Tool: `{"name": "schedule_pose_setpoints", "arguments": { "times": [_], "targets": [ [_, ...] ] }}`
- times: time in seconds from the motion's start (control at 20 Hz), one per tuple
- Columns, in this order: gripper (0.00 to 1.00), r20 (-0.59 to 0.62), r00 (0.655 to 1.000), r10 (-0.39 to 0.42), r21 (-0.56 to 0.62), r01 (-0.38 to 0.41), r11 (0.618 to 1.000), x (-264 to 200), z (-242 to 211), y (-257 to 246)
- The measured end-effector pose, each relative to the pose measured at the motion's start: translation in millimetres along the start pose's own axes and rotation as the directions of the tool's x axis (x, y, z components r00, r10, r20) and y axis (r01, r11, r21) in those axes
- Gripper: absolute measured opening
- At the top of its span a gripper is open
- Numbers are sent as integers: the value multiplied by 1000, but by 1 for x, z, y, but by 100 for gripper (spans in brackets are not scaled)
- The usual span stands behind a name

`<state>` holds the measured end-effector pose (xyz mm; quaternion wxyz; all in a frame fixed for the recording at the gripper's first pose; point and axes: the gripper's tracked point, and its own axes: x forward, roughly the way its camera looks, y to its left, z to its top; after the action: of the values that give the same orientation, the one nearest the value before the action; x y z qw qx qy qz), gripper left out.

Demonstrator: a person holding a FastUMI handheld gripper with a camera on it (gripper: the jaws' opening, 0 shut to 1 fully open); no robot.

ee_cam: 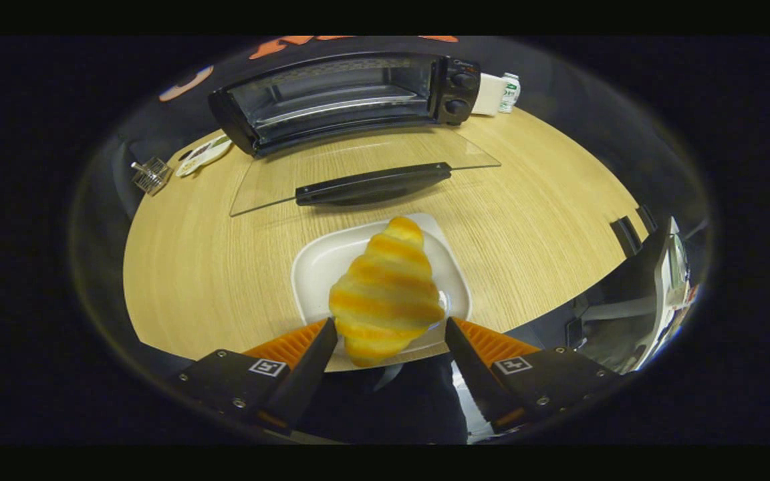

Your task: Open the toaster oven, put the food inside, and close the toaster oven door.

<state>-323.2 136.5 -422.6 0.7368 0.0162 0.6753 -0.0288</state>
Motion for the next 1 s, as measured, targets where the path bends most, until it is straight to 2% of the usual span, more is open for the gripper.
{"name": "schedule_pose_setpoints", "arguments": {
  "times": [0.15,0.2,0.3,0.55,0.75,0.9,1.0],
  "targets": [
    [89,-25,1000,14,-2,-14,1000,7,-3,4],
    [82,-20,1000,16,-7,-16,1000,8,0,5],
    [76,-27,999,30,1,-30,1000,8,0,4],
    [59,-27,986,168,105,-164,981,-2,-1,10],
    [57,68,956,287,118,-293,949,-29,15,12],
    [57,169,907,385,135,-409,903,-55,41,18],
    [57,224,880,420,121,-453,883,-64,60,18]
  ]
}}
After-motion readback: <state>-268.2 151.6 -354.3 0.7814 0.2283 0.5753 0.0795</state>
